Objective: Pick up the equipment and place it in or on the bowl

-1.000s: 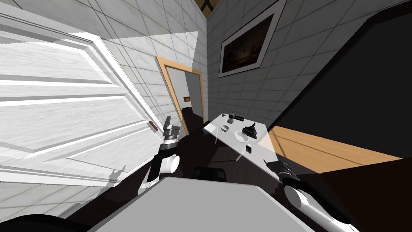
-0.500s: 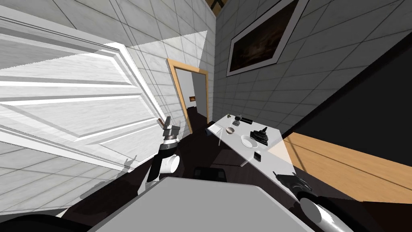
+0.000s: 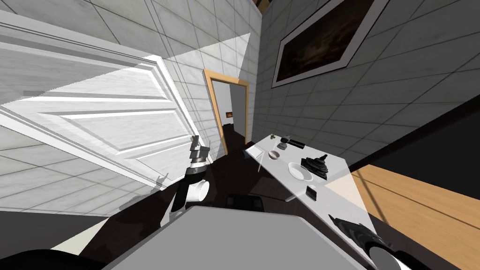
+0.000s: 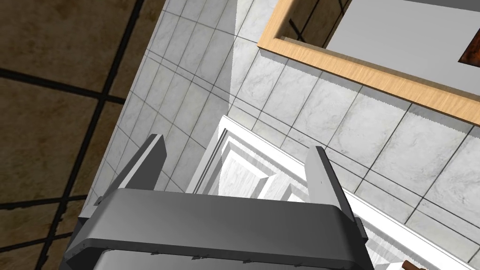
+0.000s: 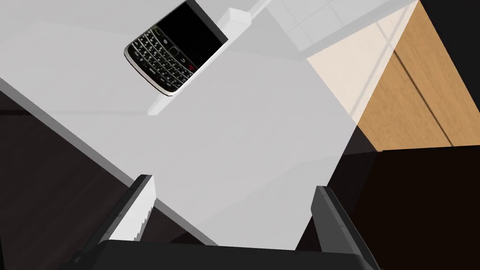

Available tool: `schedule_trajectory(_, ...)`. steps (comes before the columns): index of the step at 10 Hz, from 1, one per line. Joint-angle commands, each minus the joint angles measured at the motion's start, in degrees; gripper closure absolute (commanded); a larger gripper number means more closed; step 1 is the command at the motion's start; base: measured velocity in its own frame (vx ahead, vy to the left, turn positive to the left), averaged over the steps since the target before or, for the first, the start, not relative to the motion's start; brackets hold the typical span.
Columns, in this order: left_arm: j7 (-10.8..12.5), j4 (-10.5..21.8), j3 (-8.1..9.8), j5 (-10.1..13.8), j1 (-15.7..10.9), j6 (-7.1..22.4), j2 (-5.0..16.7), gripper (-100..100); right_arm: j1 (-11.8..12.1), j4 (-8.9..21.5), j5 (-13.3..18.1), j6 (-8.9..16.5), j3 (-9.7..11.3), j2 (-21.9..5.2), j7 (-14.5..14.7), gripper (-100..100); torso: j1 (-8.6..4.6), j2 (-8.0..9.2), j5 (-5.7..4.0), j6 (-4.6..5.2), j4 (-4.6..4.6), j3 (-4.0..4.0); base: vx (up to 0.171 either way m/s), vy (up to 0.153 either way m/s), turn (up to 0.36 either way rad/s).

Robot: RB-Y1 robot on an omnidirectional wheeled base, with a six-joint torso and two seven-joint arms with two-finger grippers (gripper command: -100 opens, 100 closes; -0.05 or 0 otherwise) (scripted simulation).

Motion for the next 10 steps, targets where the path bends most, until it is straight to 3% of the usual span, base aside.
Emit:
schedule_trajectory(1, 0.00, 0.00, 0.00, 0.00, 0.00, 0.00, 0.00, 0, 0.32, 2.86, -1.61, 2.86, -2.18, 0.13, -2.39, -100, 0.00, 0.00, 0.00, 0.00, 0.00, 0.00, 0.061, -0.001, 0.233)
schedule_trajectory(2, 0.00, 0.00, 0.00, 0.00, -0.01, 0.00, 0.00, 0, 0.32, 2.97, -1.61, 2.89, -2.18, 0.13, -2.39, -100, 0.02, -0.03, 0.00, -0.03, 0.00, -0.01, 0.051, -0.001, 0.122)
schedule_trajectory(3, 0.00, 0.00, 0.00, 0.00, 0.00, 0.00, 0.00, 0, 0.45, 5.34, -3.16, 5.19, -3.97, 0.01, -4.31, -100, 0.02, -0.02, 0.01, 0.00, 0.00, -0.01, 0.053, 0.001, 0.243)
schedule_trajectory(4, 0.00, 0.00, 0.00, 0.00, -0.01, 0.00, 0.00, 0, 0.45, 5.60, -3.16, 5.19, -3.97, 0.01, -4.31, -100, 0.02, -0.03, 0.01, -0.04, 0.00, -0.01, 0.046, -0.006, 0.111)
schedule_trajectory(5, 0.00, 0.00, 0.00, 0.00, 0.00, 0.00, 0.00, 0, 0.58, 8.15, -4.62, 7.25, -5.67, -0.07, -6.13, -100, 0.02, 0.00, 0.00, 0.01, 0.00, 0.00, 0.067, -0.006, 0.233)
schedule_trajectory(6, 0.00, 0.00, 0.00, 0.00, 0.00, 0.00, 0.00, 0, 0.58, 8.15, -4.62, 7.39, -5.67, -0.07, -6.13, -100, 0.01, -0.06, 0.01, -0.04, -0.01, -0.03, 0.055, -0.013, 0.132)
schedule_trajectory(9, 0.00, 0.00, 0.00, 0.00, 0.00, 0.00, 0.00, 0, 0.87, 12.94, -7.29, 11.44, -8.86, -0.21, -9.40, -100, 0.02, -0.02, 0.01, 0.00, 0.00, -0.01, 0.056, -0.012, 0.173)
schedule_trajectory(10, 0.00, 0.00, 0.00, 0.00, 0.00, 0.00, 0.00, 0, 0.87, 12.94, -7.29, 11.44, -8.86, -0.21, -9.40, -100, -0.01, -0.05, 0.00, -0.02, 0.00, -0.02, 0.051, -0.019, 0.102)
